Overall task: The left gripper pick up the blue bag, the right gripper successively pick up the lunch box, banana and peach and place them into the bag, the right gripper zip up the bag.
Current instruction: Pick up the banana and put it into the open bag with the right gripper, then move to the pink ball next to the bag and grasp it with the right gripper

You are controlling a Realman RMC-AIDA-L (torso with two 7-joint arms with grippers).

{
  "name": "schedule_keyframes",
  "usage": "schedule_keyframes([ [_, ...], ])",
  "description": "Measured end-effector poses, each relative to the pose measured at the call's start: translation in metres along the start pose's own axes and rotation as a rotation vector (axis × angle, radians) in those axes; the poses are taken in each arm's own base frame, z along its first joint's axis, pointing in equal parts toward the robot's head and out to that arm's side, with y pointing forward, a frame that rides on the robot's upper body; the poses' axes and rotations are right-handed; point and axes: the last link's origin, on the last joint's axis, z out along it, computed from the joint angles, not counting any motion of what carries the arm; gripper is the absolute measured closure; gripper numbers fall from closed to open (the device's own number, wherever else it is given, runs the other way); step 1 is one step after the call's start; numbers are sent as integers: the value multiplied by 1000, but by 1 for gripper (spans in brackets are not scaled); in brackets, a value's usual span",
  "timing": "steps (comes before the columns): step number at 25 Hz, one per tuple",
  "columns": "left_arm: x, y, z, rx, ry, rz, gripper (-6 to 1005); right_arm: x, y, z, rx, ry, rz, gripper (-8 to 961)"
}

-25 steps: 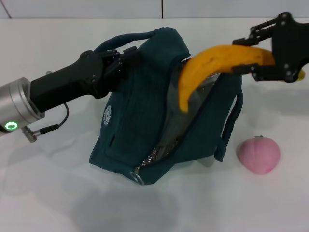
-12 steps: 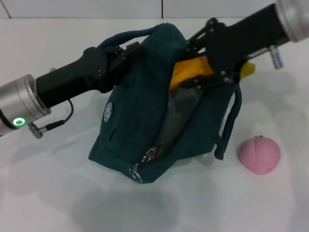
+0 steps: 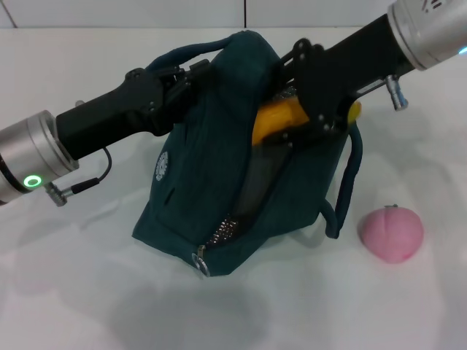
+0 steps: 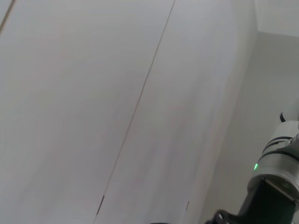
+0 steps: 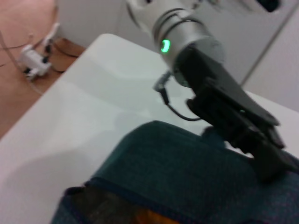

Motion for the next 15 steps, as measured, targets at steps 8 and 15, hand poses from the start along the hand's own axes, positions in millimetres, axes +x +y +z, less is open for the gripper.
schedule_keyframes([
  [8, 0, 0, -1, 4, 0, 0, 957, 7, -4, -11, 161, -78, 31, 205],
  [15, -1, -2, -2, 19, -5, -2, 959, 28, 10, -53, 378, -262, 109, 148],
])
